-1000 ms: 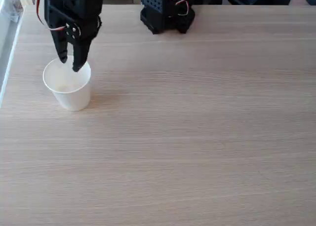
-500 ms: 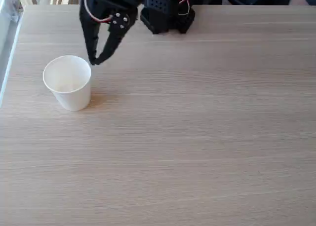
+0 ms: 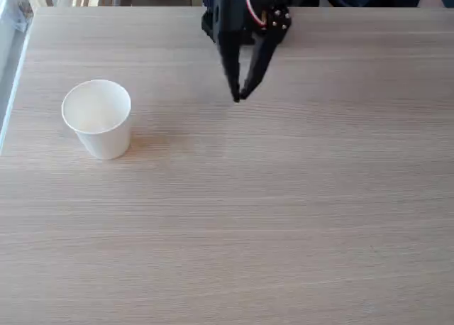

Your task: Grasp a block and put it in the bin.

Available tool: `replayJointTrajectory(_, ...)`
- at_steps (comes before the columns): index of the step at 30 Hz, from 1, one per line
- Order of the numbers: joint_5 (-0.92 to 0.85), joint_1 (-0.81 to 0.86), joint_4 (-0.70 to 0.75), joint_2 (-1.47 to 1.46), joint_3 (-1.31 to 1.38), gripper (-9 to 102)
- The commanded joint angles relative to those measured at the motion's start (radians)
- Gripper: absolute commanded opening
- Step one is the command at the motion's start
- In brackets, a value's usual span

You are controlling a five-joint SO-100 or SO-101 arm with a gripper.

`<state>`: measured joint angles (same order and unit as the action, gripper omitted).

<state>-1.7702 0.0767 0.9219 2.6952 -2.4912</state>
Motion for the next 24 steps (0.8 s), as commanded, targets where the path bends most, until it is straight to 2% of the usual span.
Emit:
replayJointTrajectory(1, 0.023, -0.101, 0.003, 0.149, -0.109, 0)
replayJointTrajectory(10, 0.071, -0.232, 0.207, 0.423, -0.37, 0)
replayJointTrajectory(16, 0.066, -0.19, 0.334, 0.566, -0.514, 0)
replayJointTrajectory(24, 0.044, -0.127, 0.397, 0.635, -0.615, 0)
